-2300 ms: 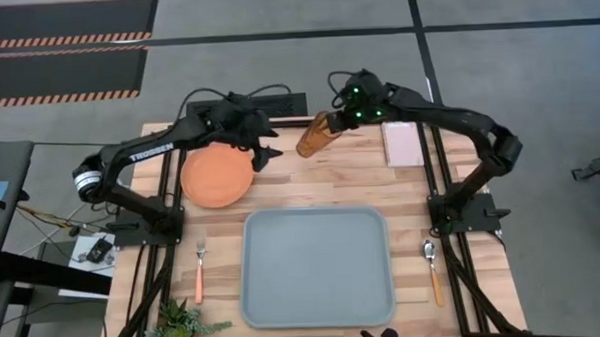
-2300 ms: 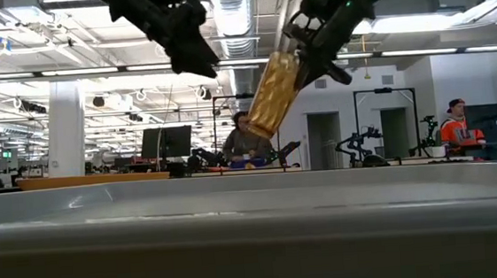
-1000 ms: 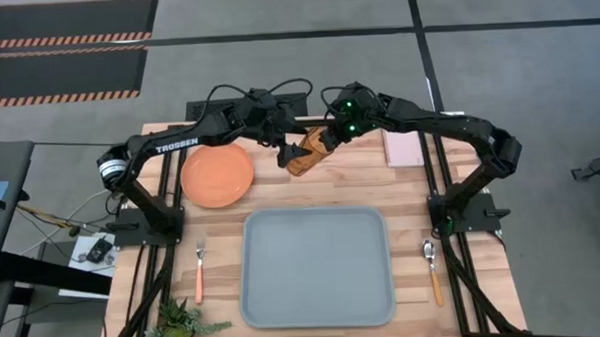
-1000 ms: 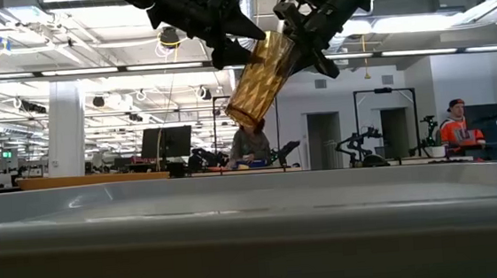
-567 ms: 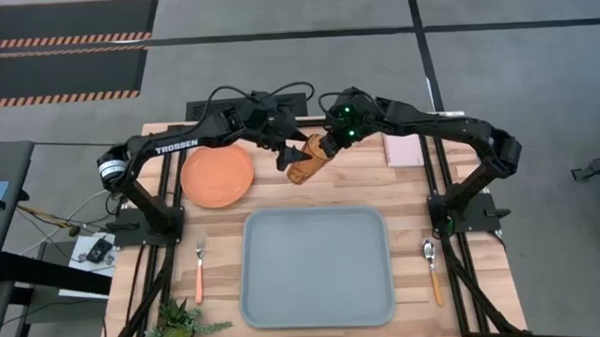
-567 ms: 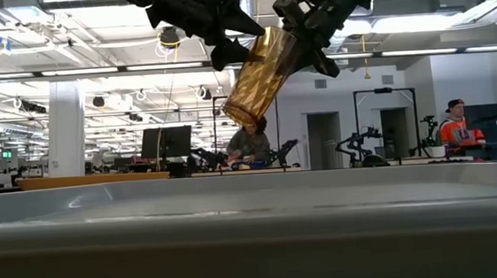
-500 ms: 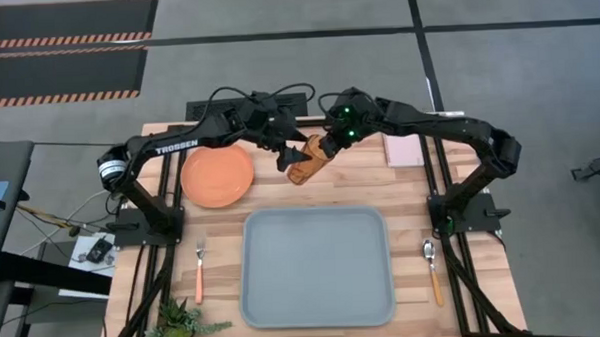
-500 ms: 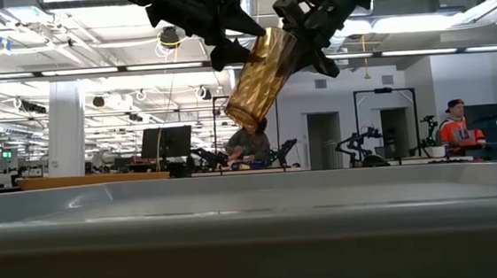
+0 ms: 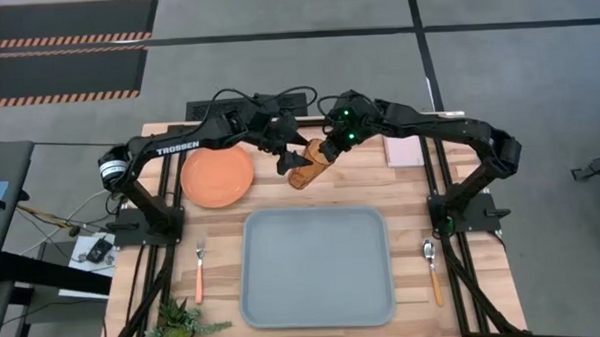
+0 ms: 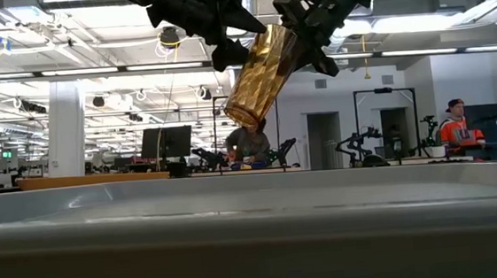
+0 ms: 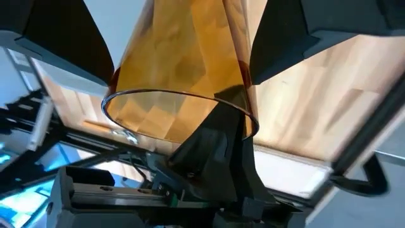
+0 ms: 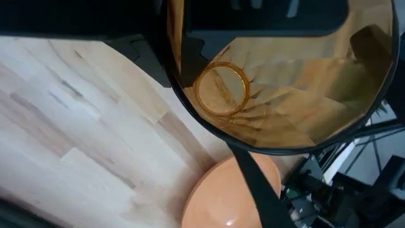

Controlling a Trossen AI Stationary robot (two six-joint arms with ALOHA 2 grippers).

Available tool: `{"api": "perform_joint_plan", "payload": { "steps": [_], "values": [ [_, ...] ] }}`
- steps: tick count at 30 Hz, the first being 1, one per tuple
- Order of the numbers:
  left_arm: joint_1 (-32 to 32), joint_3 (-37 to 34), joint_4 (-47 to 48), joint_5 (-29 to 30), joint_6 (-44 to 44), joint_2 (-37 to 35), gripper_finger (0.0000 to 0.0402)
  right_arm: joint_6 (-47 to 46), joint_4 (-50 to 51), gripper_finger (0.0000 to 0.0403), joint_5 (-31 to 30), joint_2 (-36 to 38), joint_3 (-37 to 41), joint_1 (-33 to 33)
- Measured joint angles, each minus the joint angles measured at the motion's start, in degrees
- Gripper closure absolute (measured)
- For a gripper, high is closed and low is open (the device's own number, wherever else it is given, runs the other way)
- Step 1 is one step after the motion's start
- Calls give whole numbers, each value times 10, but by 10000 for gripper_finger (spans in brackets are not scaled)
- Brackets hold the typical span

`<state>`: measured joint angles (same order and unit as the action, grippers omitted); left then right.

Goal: Pick and place plate/cup/fork/spoon on tray
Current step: Put the brown cup on the blue serving tray

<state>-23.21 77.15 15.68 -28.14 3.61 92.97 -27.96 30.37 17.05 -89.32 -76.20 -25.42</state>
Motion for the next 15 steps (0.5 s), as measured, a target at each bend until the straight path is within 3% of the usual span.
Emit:
{"api": "perform_joint_plan", "payload": {
  "steps": [7, 13, 15],
  "values": [
    [-4, 0, 55, 14, -31, -43, 56, 30, -9, 386, -7, 0, -2, 0],
    [-5, 0, 99, 23, 14, -59, 56, 30, -9, 384, -28, 0, -2, 0],
    [-5, 0, 115, 49, 41, -61, 56, 30, -10, 386, -37, 0, -2, 0]
  ]
}}
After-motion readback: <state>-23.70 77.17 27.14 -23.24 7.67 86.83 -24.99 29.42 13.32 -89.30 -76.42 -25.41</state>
